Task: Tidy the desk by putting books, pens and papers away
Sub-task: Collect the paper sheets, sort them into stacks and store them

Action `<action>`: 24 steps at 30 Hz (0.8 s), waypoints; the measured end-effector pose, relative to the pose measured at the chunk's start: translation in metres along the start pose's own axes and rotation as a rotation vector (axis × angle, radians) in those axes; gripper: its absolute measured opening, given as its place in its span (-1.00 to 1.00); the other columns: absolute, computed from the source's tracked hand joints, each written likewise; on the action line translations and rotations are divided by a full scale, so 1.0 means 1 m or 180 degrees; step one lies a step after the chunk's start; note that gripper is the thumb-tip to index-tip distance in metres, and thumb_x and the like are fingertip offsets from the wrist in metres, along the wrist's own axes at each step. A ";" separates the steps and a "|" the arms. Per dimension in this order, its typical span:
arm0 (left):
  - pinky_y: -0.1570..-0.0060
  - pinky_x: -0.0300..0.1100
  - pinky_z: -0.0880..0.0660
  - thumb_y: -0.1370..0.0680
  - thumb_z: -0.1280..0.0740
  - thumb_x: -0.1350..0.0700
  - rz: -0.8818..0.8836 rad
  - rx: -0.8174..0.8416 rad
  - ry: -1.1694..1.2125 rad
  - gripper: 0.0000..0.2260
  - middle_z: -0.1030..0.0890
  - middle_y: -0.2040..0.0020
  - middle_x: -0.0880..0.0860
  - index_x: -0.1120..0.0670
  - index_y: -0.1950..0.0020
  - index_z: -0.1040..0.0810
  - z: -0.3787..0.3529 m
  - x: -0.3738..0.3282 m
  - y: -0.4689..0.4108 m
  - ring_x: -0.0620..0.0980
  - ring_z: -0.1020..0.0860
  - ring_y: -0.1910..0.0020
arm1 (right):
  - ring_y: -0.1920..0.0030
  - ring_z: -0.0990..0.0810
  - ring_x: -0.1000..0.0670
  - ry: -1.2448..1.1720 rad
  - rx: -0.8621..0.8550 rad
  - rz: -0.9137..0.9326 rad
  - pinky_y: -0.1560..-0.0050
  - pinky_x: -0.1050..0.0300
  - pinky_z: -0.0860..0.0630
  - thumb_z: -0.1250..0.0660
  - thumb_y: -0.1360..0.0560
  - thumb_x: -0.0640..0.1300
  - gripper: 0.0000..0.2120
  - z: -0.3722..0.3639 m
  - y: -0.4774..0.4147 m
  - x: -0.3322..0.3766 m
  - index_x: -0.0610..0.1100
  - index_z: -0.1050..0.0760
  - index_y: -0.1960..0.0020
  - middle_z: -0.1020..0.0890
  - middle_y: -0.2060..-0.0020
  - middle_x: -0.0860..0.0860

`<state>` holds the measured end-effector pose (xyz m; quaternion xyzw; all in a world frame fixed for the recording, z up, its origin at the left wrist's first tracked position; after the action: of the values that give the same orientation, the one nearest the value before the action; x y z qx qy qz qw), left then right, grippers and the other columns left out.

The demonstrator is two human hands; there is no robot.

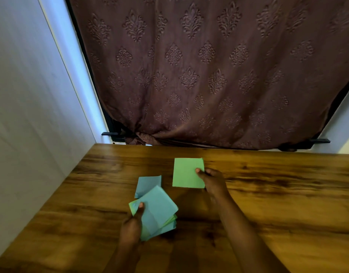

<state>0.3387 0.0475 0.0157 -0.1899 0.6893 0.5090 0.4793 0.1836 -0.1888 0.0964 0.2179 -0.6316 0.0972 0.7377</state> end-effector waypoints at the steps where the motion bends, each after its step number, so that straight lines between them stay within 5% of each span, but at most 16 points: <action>1: 0.06 0.21 -0.57 -0.47 -0.33 -0.20 0.0043 -0.0060 -0.0023 -0.56 -0.57 -0.06 0.21 0.10 -0.16 -0.48 0.003 0.002 0.000 0.28 -0.55 -0.01 | 0.13 -0.61 -0.07 0.0182 0.0037 -0.0111 0.26 0.16 -0.48 -0.35 -0.50 -0.05 -0.80 -0.005 -0.014 -0.009 -0.19 -0.57 0.02 -0.66 0.08 -0.12; 4: 0.01 0.23 -0.55 -0.49 -0.32 -0.19 0.0082 -0.0065 -0.0044 -0.58 -0.57 -0.07 0.21 0.10 -0.16 -0.49 0.002 0.005 0.005 0.27 -0.55 0.00 | -0.11 -0.57 -0.14 0.1289 0.0150 -0.0417 -0.01 0.05 -0.52 -0.35 -0.49 0.03 -0.58 -0.012 -0.033 -0.042 -0.19 -0.46 -0.24 -0.57 -0.16 -0.12; 6: 0.06 0.16 -0.56 -0.48 -0.32 -0.19 0.0102 -0.0122 -0.0081 -0.56 -0.56 -0.08 0.21 0.12 -0.16 -0.49 -0.002 0.007 0.009 0.26 -0.54 0.00 | -0.19 -0.52 -0.11 0.1738 -0.0068 -0.0187 -0.01 0.13 -0.45 -0.32 -0.51 0.04 -0.55 -0.004 -0.019 -0.039 -0.14 -0.40 -0.31 -0.53 -0.21 -0.08; 9: 0.26 -0.01 -0.51 -0.50 -0.36 -0.10 0.0135 -0.0164 -0.0018 -0.64 -0.51 -0.04 0.17 0.15 -0.10 -0.46 -0.018 0.010 0.017 0.19 -0.49 0.07 | -0.06 -0.53 0.03 0.1386 0.0427 0.0074 0.05 0.20 -0.44 -0.32 -0.50 0.09 -0.64 -0.012 0.022 -0.032 -0.07 -0.48 -0.21 -0.57 -0.10 -0.01; 12: 0.15 0.16 -0.58 -0.46 -0.40 -0.10 0.0086 0.0032 0.0119 -0.66 -0.55 -0.07 0.19 0.11 -0.08 -0.51 -0.045 0.014 0.025 0.25 -0.54 0.01 | 0.06 -0.58 0.08 0.1107 0.0976 0.0172 0.12 0.26 -0.49 -0.41 -0.41 0.11 -0.67 -0.020 0.058 -0.032 -0.08 -0.52 -0.05 -0.61 0.05 0.05; 19: 0.05 0.25 -0.56 -0.40 -0.39 -0.11 0.0004 0.0478 0.0321 -0.65 -0.61 -0.05 0.21 0.09 -0.06 -0.57 -0.104 0.020 0.051 0.27 -0.58 0.00 | 0.25 -0.54 0.18 0.1271 0.0471 0.0493 0.37 0.40 -0.38 -0.42 -0.45 -0.06 -0.88 0.045 0.053 -0.026 -0.03 -0.49 0.17 -0.59 0.24 0.12; 21: 0.09 0.15 -0.56 -0.49 -0.35 -0.09 0.0029 0.0416 0.0382 -0.71 -0.60 -0.05 0.20 0.08 -0.08 -0.55 -0.110 0.025 0.052 0.25 -0.57 0.00 | 0.20 -0.58 0.08 0.0960 0.0239 0.0430 0.30 0.27 -0.46 -0.41 -0.45 -0.10 -0.88 0.076 0.043 -0.024 -0.14 -0.56 0.08 -0.63 0.18 0.02; 24: -0.05 0.23 -0.52 -0.40 -0.35 -0.22 0.0051 0.0233 0.0125 -0.64 -0.57 -0.10 0.19 0.02 0.00 -0.54 -0.114 0.030 0.055 0.26 -0.53 -0.06 | 0.23 -0.57 0.10 0.0181 -0.0143 0.0358 0.42 0.40 -0.43 -0.40 -0.46 -0.19 -0.87 0.126 0.019 -0.010 -0.20 -0.55 0.01 -0.62 0.17 -0.03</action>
<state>0.2301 -0.0244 0.0214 -0.1767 0.7182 0.4834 0.4682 0.0617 -0.2265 0.1041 0.1625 -0.6237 0.1304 0.7534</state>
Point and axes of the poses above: each hand's wrist, its own y-axis away from the middle knuckle, its own z-axis out of the back of the hand, x = y × z, the point moved 9 cm from there along -y, towards the middle knuckle
